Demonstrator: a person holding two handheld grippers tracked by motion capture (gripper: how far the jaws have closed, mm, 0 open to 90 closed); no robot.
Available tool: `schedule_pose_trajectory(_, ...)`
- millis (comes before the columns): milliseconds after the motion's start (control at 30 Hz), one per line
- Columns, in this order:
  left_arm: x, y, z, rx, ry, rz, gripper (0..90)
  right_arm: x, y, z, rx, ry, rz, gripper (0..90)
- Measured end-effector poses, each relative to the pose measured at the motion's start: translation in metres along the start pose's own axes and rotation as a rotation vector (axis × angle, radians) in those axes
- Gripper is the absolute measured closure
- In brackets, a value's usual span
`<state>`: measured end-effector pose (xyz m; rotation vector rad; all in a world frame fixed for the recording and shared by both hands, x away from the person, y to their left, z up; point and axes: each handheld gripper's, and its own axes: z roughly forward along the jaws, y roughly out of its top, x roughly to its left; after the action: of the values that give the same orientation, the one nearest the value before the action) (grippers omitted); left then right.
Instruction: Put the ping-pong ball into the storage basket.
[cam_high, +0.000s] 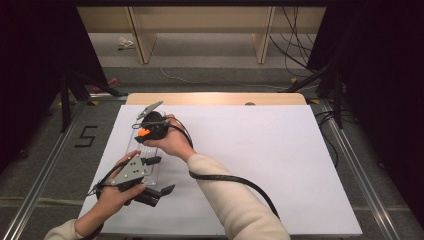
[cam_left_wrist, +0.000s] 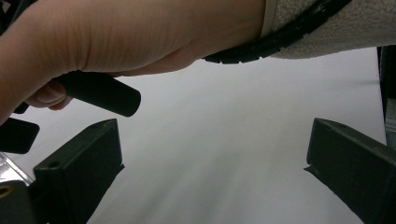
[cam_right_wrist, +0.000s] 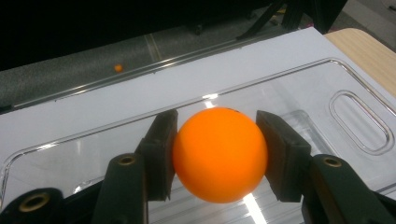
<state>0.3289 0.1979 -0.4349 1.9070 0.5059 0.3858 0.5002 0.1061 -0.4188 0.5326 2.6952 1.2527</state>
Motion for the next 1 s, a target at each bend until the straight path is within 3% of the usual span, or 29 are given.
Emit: schedule_pose_trajectory(1000,0.0,0.0,0.0,0.001,-0.004,0.003,2.9,-0.004,-0.009,0.011,0.035,0.01,0.015,51.3)
